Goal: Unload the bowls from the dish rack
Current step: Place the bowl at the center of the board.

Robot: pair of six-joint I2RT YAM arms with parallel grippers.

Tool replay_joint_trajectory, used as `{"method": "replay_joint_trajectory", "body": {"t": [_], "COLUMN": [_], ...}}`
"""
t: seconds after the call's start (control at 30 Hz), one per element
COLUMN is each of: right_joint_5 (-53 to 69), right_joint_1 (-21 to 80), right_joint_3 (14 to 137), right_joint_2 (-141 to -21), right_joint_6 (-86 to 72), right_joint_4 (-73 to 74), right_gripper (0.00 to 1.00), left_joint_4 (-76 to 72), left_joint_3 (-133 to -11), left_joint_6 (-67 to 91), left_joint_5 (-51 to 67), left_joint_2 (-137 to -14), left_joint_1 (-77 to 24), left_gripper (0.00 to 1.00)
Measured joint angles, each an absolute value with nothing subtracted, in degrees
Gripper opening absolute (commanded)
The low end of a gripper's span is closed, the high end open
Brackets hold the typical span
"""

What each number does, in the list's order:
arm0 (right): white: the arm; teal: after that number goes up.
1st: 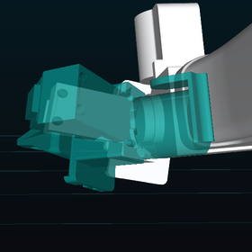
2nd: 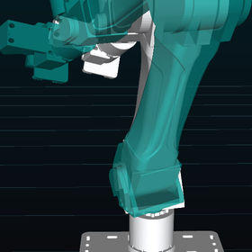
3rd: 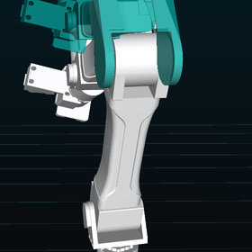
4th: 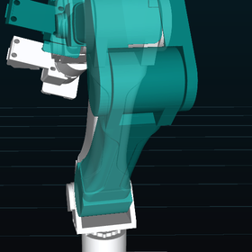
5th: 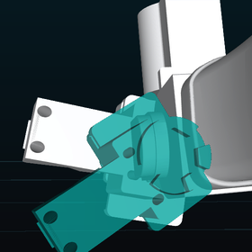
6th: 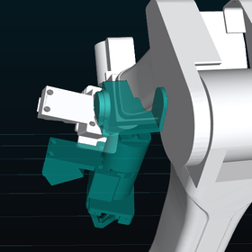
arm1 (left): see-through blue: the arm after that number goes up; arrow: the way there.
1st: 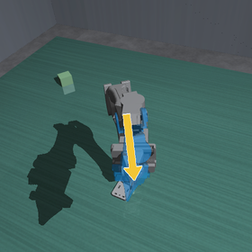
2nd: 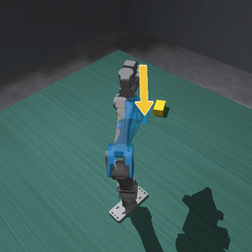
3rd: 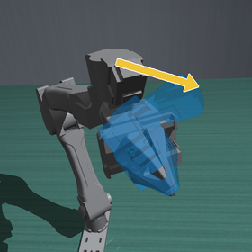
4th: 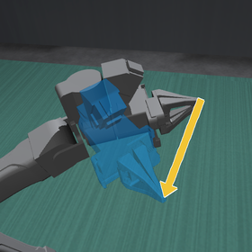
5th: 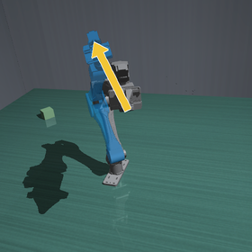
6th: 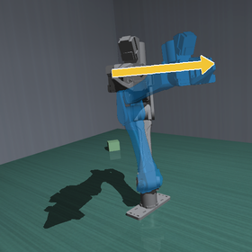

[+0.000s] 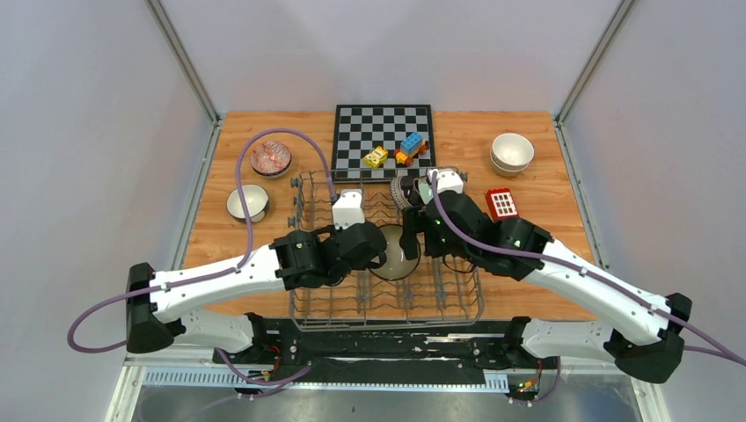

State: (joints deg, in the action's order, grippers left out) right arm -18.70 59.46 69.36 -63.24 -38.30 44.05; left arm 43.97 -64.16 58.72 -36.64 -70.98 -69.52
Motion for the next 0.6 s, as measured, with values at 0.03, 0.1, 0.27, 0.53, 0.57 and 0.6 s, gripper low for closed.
{"method": "replay_joint_trajectory", "body": {"t": [0.03, 0.1, 0.27, 0.53, 0.57, 0.6], "right_joint_5": [-18.06, -17.21, -15.64, -14.44, -14.31, -14.09], "right_joint_1": [59.46, 59.46, 59.46, 59.46, 59.46, 59.46], "right_joint_3": [69.38, 69.52, 69.56, 62.89, 61.39, 60.12], "right_joint_2": [-62.57, -60.88, -54.54, -44.01, -42.96, -42.17], "right_joint_6": [-37.06, -34.52, -27.07, -19.51, -19.11, -18.76], "right_joint_4": [43.75, 43.22, 42.19, 40.12, 39.97, 39.79], "right_gripper": [0.89, 0.89, 0.89, 0.88, 0.87, 0.87], "left_joint_4": [44.16, 44.47, 46.13, 47.33, 47.64, 47.92], "left_joint_3": [-64.16, -64.16, -64.16, -64.49, -64.49, -64.49], "left_joint_6": [57.82, 56.07, 50.28, 41.58, 40.84, 40.32], "left_joint_5": [-36.84, -37.1, -37.19, -34.54, -33.32, -32.05], "left_joint_2": [-70.48, -69.25, -63.77, -55.07, -54.72, -54.48], "left_joint_1": [-69.38, -68.62, -60.12, -32.8, -29.17, -25.63], "left_gripper": [0.0, 0.0, 0.0, 0.0, 0.0, 0.0]}}
